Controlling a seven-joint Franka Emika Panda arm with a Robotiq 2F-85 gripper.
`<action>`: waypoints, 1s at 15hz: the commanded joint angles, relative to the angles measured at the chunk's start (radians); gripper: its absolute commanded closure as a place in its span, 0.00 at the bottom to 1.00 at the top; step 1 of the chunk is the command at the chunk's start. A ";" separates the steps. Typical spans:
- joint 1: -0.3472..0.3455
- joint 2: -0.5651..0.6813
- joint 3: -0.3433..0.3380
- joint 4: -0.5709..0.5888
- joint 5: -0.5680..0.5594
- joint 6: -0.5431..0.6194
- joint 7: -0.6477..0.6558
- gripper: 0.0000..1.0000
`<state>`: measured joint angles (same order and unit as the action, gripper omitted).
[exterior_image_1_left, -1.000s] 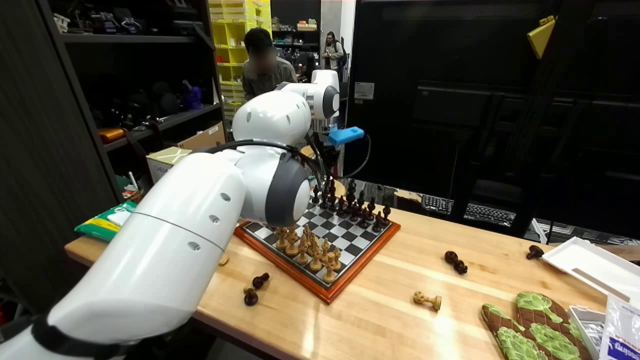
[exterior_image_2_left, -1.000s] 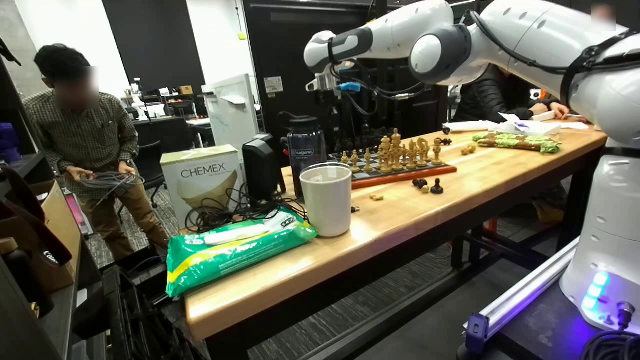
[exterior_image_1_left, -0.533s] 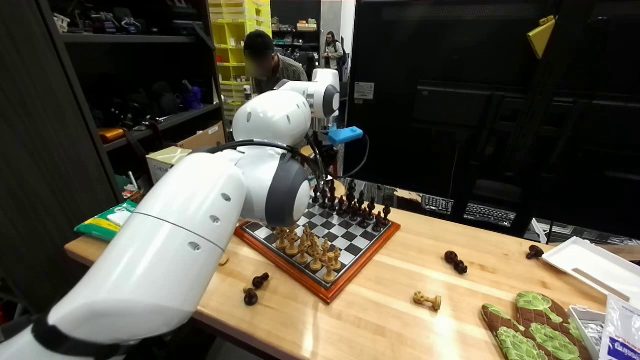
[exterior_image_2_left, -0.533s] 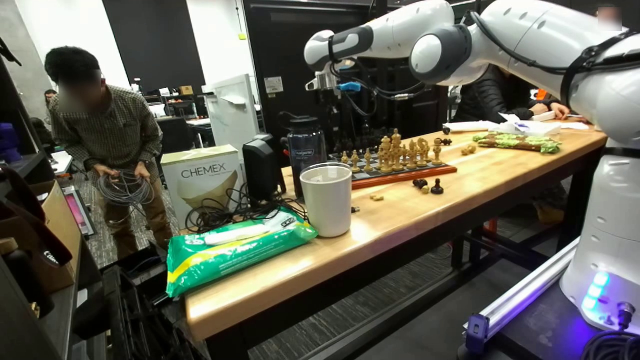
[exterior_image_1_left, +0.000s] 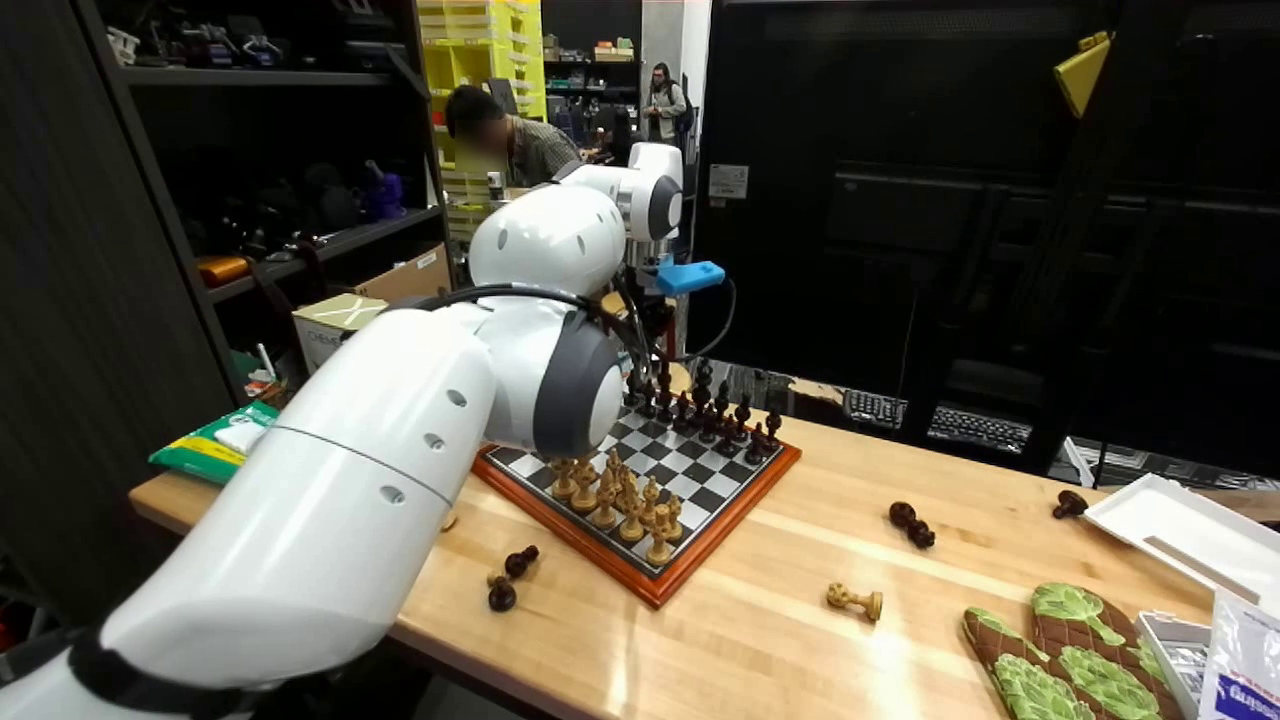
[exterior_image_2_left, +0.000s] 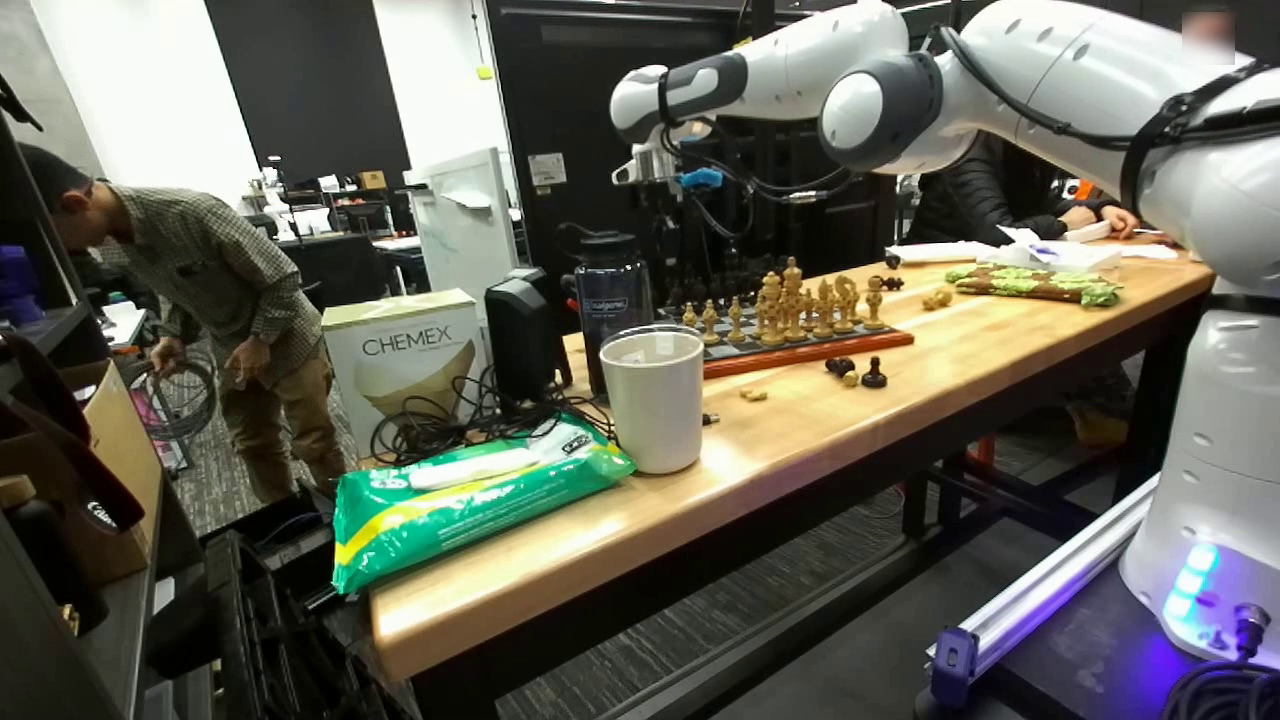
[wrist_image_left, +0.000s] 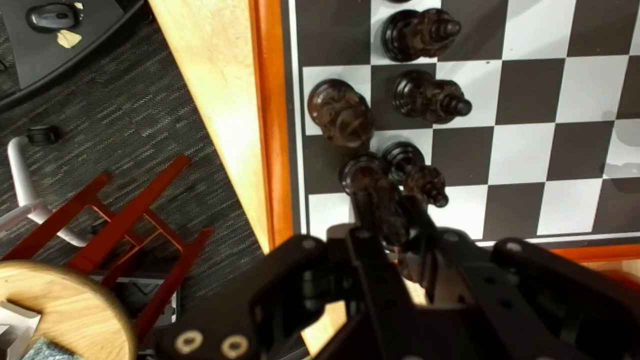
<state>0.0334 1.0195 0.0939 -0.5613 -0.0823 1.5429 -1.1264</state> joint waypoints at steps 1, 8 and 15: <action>-0.005 0.020 0.007 0.039 0.011 -0.017 -0.017 0.95; -0.004 0.023 0.008 0.042 0.011 -0.021 -0.023 0.95; -0.004 0.027 0.011 0.042 0.011 -0.022 -0.028 0.56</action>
<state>0.0293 1.0311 0.0981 -0.5580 -0.0783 1.5429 -1.1397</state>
